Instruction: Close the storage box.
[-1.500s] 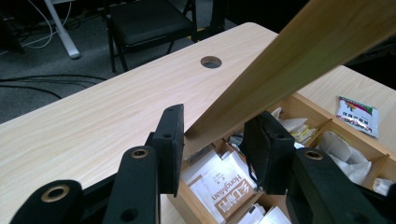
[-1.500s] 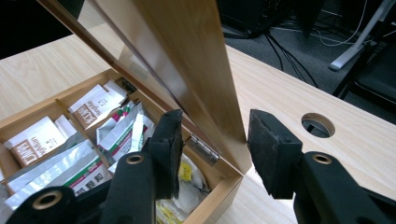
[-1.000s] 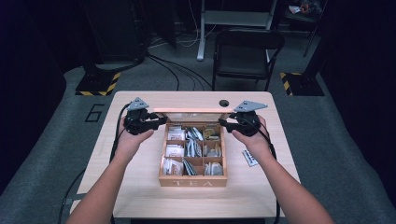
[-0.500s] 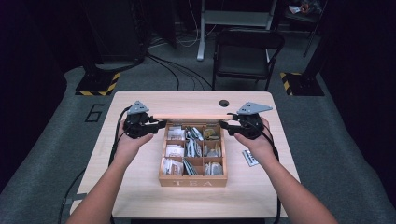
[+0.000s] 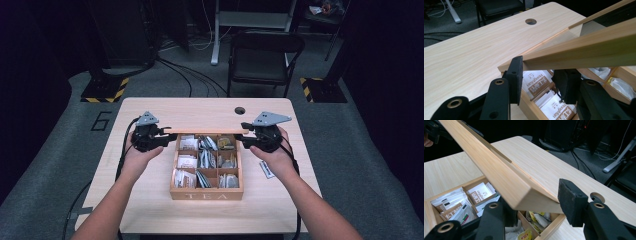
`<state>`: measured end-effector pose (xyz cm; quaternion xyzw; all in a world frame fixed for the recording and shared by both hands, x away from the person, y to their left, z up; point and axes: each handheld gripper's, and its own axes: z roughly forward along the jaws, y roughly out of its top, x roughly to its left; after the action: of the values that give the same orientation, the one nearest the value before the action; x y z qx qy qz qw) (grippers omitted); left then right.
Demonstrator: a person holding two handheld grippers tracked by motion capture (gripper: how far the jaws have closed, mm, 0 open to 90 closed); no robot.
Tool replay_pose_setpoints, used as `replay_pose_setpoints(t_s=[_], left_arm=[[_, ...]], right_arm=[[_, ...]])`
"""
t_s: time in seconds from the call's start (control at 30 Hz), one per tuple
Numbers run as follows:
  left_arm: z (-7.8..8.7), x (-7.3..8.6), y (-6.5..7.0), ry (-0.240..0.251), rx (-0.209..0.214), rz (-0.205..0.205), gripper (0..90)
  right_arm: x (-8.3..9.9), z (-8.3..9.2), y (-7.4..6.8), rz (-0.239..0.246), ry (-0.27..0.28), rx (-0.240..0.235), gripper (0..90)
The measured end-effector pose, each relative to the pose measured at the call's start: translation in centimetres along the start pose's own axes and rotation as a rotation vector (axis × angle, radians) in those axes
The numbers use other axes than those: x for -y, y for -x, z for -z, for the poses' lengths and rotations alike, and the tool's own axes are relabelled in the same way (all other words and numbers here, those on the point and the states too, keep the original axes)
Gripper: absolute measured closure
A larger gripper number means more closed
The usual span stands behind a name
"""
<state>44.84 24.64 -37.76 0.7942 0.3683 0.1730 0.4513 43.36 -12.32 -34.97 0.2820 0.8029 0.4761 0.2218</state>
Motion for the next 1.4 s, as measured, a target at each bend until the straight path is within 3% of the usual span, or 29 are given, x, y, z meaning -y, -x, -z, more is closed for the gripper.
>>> replay_pose_setpoints(t_s=[0.2,0.43,0.77,1.13,1.4], left_arm=[[0.0,0.3,-0.1,0.017,0.009,0.023,59.5],[0.2,0.6,0.2,0.011,0.013,0.019,58.9],[2.0,0.7,1.4,0.05,0.028,0.007,52.7],[3.7,0.4,3.1,0.041,0.017,-0.025,52.7],[4.0,0.8,3.6,0.01,0.016,-0.018,52.8]], right_arm=[[0.0,0.2,-0.2,0.003,0.001,0.001,52.8],[0.2,0.3,-0.6,0.028,-0.008,0.004,52.5],[1.0,0.5,-1.3,0.053,-0.004,0.018,52.0],[1.4,0.6,-1.7,0.071,-0.011,0.027,51.1],[1.8,0.8,-2.2,0.085,-0.025,0.034,49.3]])
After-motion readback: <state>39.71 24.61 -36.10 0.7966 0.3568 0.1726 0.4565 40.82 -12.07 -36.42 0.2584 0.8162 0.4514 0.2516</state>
